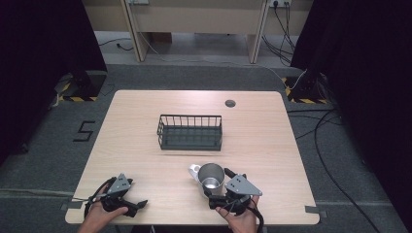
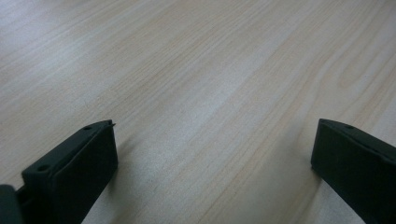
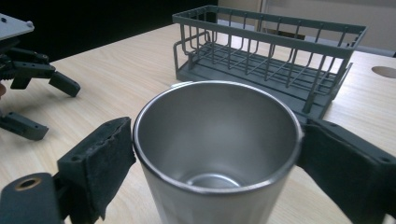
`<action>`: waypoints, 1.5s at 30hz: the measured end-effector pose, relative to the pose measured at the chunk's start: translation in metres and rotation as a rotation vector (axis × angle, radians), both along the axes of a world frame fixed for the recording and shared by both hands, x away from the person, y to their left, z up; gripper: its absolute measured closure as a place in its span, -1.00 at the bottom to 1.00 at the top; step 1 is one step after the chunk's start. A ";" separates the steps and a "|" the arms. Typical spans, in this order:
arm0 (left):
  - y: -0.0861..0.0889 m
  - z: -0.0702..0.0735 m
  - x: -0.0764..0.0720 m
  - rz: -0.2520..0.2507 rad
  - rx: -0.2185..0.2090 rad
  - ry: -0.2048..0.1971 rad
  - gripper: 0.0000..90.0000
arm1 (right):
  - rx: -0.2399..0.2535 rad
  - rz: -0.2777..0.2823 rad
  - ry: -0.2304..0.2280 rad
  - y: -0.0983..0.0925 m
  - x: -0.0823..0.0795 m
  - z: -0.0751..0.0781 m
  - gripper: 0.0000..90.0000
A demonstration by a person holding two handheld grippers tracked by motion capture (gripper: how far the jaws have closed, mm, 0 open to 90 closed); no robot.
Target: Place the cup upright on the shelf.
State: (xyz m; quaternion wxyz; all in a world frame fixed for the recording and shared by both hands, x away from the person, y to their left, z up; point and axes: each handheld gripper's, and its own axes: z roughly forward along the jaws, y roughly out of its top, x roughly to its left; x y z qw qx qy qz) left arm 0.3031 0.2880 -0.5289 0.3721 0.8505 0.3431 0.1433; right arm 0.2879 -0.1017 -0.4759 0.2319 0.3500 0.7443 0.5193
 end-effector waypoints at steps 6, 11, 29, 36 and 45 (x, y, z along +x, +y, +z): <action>0.000 0.000 0.000 0.000 0.000 0.000 -1.00 | 0.013 -0.002 -0.008 0.007 0.007 -0.006 -0.89; 0.000 0.000 0.000 0.000 0.000 0.000 -1.00 | 0.058 0.030 -0.010 0.007 0.017 -0.013 -0.91; 0.000 0.000 0.000 0.000 0.000 0.000 -1.00 | 0.072 0.134 -0.021 0.003 0.029 -0.015 -0.87; 0.000 0.000 0.000 0.000 0.000 0.000 -1.00 | 0.086 0.209 -0.004 -0.002 0.037 -0.015 -0.87; 0.000 0.000 0.000 0.000 0.000 0.000 -1.00 | 0.110 0.269 0.013 0.001 0.046 -0.008 -0.86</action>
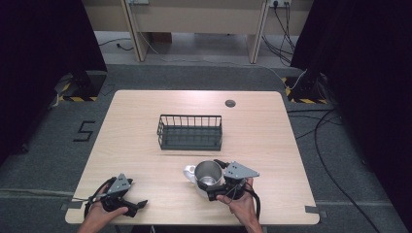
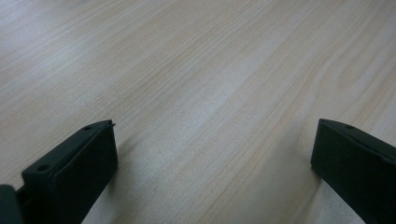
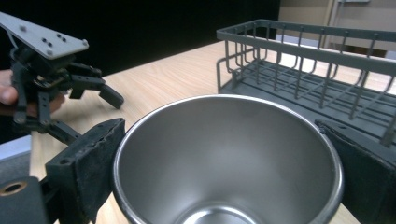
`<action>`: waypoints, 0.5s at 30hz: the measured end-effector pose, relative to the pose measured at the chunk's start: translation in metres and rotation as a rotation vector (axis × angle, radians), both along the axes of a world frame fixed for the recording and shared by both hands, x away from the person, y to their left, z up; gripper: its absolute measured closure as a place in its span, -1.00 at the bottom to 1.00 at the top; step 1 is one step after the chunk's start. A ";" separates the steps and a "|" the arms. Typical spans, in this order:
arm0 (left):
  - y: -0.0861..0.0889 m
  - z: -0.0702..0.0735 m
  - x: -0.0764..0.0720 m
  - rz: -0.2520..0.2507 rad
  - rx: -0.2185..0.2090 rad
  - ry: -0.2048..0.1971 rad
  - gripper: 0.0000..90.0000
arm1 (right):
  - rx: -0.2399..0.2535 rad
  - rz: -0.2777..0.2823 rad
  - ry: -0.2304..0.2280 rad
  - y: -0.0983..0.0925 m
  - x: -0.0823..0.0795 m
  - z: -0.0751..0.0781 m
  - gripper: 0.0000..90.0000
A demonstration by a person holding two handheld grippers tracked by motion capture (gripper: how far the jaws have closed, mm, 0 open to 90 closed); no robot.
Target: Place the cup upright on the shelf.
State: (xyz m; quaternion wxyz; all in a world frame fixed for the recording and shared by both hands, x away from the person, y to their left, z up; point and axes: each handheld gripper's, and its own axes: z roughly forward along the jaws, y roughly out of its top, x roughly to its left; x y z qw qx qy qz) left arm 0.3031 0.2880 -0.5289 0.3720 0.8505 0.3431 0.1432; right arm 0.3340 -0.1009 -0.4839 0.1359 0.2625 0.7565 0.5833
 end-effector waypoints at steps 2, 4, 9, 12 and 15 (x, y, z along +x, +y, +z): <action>0.000 0.000 0.000 0.000 0.000 0.000 -1.00 | 0.003 0.002 -0.001 0.001 0.001 0.001 -0.86; 0.000 0.000 0.000 0.000 0.001 -0.001 -1.00 | 0.019 0.011 0.002 0.001 0.004 0.005 -0.86; 0.000 0.000 0.000 0.000 0.001 -0.001 -1.00 | 0.018 0.016 -0.026 0.002 0.013 0.024 -0.86; 0.000 0.000 0.000 0.000 0.001 -0.001 -1.00 | 0.024 0.019 -0.037 0.003 0.018 0.032 -0.86; 0.000 0.000 0.000 0.000 0.001 -0.001 -1.00 | 0.027 0.020 -0.045 0.004 0.026 0.044 -0.86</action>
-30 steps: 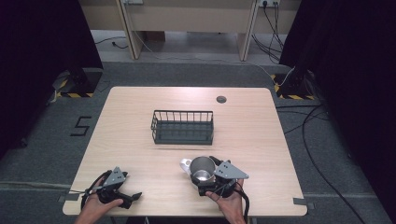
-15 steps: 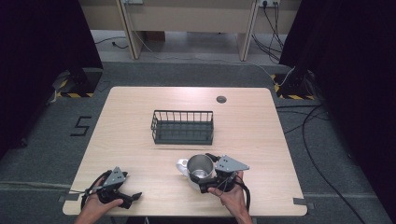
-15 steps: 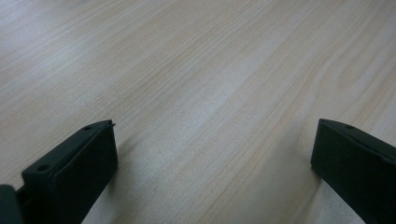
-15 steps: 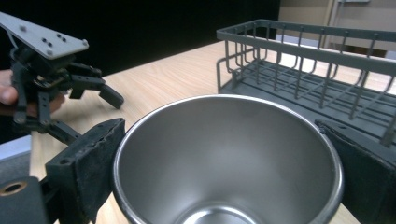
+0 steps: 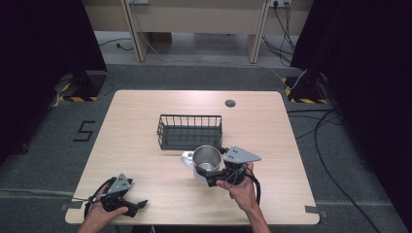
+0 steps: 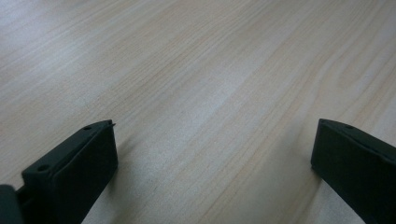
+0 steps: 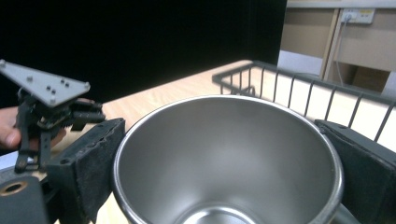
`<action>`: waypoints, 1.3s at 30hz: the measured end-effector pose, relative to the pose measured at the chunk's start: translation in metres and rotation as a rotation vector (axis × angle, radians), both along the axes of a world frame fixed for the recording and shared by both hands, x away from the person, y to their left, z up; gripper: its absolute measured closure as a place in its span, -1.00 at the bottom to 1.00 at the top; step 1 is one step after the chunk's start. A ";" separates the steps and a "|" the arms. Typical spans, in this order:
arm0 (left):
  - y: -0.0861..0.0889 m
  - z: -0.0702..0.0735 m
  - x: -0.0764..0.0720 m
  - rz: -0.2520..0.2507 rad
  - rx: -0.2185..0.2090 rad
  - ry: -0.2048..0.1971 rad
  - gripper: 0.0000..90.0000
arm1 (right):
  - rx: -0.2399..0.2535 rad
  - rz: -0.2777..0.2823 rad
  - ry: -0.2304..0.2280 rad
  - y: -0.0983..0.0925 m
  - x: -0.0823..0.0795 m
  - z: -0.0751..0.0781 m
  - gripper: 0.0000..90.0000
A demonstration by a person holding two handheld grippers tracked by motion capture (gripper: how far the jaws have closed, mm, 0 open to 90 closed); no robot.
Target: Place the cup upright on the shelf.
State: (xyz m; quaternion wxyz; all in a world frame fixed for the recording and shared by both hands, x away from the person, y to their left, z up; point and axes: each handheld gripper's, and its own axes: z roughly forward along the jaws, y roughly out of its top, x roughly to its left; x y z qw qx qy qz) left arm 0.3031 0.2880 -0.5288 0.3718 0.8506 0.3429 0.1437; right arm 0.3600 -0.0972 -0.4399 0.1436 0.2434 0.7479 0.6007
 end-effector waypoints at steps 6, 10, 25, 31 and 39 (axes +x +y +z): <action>0.000 0.000 0.000 0.000 -0.001 0.000 -1.00 | -0.003 0.011 -0.013 0.005 0.018 0.023 -0.86; 0.000 0.000 0.000 0.000 0.000 -0.001 -1.00 | -0.003 0.012 -0.013 0.008 0.027 0.031 -0.86; 0.000 0.000 0.000 0.002 -0.003 0.001 -1.00 | -0.021 0.047 -0.011 0.034 0.077 0.068 -0.86; 0.000 0.000 0.000 0.002 -0.004 0.002 -1.00 | -0.028 0.039 -0.005 0.039 0.096 0.071 -0.86; 0.000 0.000 0.000 0.002 -0.003 0.001 -1.00 | -0.039 0.027 -0.004 0.042 0.120 0.071 -0.86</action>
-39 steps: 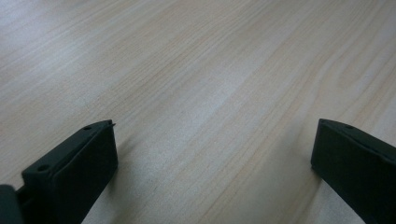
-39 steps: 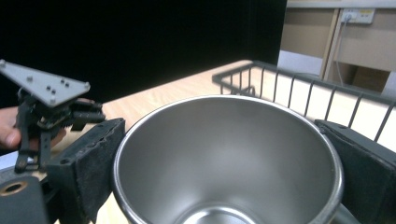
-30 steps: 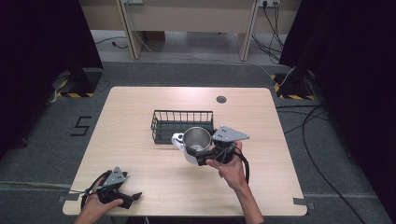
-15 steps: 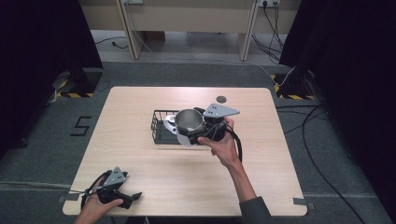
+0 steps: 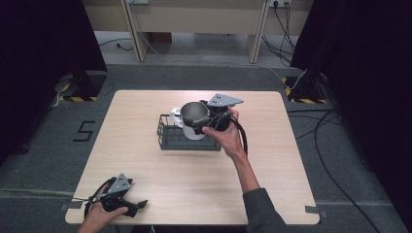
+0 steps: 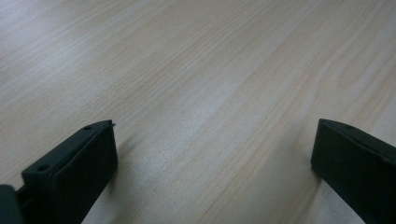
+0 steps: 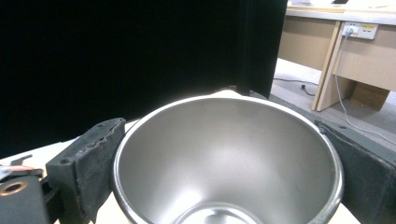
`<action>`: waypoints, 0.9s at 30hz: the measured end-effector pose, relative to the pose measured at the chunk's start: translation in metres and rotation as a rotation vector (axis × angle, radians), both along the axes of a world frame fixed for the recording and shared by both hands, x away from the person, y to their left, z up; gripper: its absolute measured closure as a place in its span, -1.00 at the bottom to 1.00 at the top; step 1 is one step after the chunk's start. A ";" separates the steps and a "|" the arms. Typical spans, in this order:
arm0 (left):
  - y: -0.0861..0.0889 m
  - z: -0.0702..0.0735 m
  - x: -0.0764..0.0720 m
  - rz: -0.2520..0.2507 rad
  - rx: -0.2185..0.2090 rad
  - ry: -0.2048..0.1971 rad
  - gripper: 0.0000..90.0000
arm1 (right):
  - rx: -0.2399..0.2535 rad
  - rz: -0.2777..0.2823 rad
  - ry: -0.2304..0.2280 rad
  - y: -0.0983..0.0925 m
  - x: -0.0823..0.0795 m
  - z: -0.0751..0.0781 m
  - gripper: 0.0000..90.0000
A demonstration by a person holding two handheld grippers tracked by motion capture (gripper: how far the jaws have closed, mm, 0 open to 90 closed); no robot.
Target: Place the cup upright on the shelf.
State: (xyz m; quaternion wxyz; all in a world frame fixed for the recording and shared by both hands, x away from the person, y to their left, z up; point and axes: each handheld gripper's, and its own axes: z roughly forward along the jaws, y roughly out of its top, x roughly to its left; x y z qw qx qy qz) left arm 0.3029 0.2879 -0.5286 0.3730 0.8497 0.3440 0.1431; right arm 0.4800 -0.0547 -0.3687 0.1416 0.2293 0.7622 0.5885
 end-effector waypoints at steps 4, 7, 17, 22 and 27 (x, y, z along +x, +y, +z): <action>0.000 0.000 0.000 0.000 -0.002 -0.001 -1.00 | -0.024 -0.011 0.014 0.002 0.016 -0.005 -0.86; 0.000 0.000 0.000 0.001 -0.002 -0.001 -1.00 | -0.023 -0.015 0.022 0.004 0.025 -0.009 -0.86; 0.000 0.000 0.000 -0.001 0.000 -0.001 -1.00 | -0.043 -0.028 0.036 0.006 0.042 -0.019 -0.86; 0.000 0.000 0.000 -0.001 0.000 -0.001 -1.00 | -0.067 -0.036 0.051 0.005 0.047 -0.026 -0.86; 0.000 0.000 0.000 -0.001 -0.001 -0.001 -1.00 | -0.066 -0.035 0.056 0.006 0.048 -0.030 -0.86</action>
